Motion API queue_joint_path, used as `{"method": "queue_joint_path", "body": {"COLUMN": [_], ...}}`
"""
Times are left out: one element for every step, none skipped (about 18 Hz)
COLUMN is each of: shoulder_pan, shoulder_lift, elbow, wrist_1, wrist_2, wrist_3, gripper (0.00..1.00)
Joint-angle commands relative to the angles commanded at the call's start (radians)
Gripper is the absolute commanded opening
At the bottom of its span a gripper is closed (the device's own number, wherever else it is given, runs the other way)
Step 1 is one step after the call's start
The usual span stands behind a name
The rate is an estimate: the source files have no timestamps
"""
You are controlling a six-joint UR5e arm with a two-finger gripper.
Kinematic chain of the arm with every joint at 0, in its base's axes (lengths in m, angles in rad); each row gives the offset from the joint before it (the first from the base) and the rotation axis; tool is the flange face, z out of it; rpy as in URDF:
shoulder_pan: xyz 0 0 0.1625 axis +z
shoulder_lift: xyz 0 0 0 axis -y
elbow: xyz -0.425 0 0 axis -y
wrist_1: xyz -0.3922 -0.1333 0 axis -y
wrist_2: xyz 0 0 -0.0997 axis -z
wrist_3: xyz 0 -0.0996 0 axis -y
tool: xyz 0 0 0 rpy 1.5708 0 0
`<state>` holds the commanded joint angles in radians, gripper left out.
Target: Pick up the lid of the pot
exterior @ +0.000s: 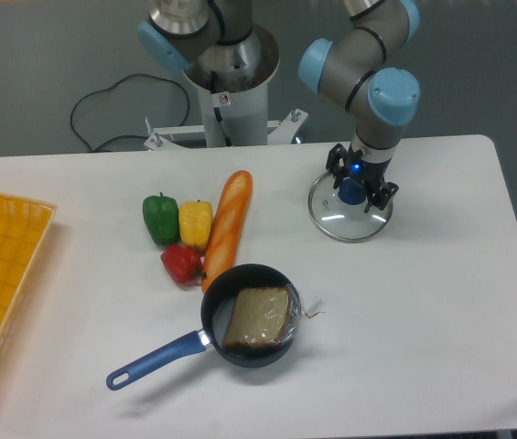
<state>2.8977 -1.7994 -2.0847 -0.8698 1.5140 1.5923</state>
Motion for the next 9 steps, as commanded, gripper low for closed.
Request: {"method": "queue_joint_path", "body": {"shoulder_pan": [0.0, 0.0, 0.0, 0.0, 0.0, 0.0, 0.0, 0.0, 0.0], "shoulder_lift": [0.0, 0.0, -0.002, 0.0, 0.0, 0.0, 0.0, 0.0, 0.0], "elbow": [0.0, 0.0, 0.0, 0.002, 0.002, 0.002, 0.002, 0.003, 0.005], "wrist_1": [0.0, 0.0, 0.0, 0.0, 0.0, -0.002, -0.002, -0.002, -0.002], "wrist_2": [0.0, 0.0, 0.0, 0.0, 0.0, 0.0, 0.0, 0.0, 0.0], "wrist_3": [-0.002, -0.002, -0.002, -0.002, 0.0, -0.002, 0.0, -0.002, -0.002], "gripper": [0.78, 0.78, 0.76, 0.73, 0.72, 0.71, 0.7, 0.7, 0.67]}}
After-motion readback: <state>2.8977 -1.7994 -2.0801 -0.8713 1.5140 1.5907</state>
